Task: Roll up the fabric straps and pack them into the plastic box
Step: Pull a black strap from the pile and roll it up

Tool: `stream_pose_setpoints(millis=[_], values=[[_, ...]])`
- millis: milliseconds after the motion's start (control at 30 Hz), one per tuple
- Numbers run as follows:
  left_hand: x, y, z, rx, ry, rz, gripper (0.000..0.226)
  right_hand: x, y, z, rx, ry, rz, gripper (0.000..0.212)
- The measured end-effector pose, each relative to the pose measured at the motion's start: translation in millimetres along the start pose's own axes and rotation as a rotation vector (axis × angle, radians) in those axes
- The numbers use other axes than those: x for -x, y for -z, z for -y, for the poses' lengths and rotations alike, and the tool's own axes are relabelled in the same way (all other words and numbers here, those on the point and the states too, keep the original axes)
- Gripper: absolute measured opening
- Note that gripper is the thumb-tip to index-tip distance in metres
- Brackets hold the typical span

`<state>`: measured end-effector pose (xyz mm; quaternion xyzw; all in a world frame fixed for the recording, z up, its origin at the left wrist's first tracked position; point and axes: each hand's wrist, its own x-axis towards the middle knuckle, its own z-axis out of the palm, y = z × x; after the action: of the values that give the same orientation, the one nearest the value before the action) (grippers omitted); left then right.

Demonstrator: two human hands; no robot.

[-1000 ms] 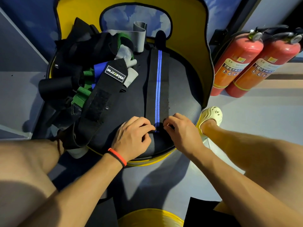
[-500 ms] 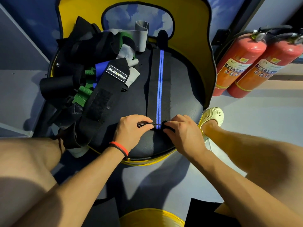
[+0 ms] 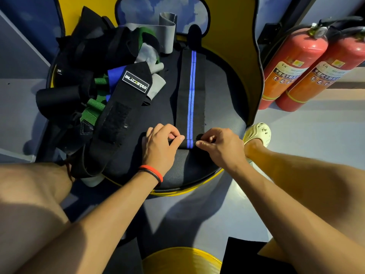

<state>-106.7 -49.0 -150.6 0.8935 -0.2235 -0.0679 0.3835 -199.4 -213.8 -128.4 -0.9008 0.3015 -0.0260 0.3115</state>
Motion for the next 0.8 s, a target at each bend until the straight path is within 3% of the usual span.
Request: stream_pose_setpoints(millis=[100, 200, 333, 500, 800], values=[[-2.8, -3.3, -1.9, -0.007, -0.006, -0.042, 0.012, 1.9, -4.9, 2.0, 0.021, 0.096, -0.117, 0.016], [-5.5, -4.8, -2.7, -0.034, -0.067, -0.043, 0.008, 11.0, -10.6, 0.1, 0.285, 0.273, -0.191, 0.011], [-5.4, -0.5, -5.1, -0.154, -0.182, -0.015, 0.008, 13.0, -7.6, -9.7, 0.372, 0.408, -0.141, 0.023], [-3.5, 11.2, 3.3, -0.115, -0.239, 0.071, 0.019, 12.7, -5.9, -3.4, 0.161, 0.369, -0.049, 0.025], [11.6, 20.2, 2.6, -0.039, -0.172, 0.136, 0.017, 9.1, 8.2, 4.0, 0.213, 0.395, 0.04, 0.019]])
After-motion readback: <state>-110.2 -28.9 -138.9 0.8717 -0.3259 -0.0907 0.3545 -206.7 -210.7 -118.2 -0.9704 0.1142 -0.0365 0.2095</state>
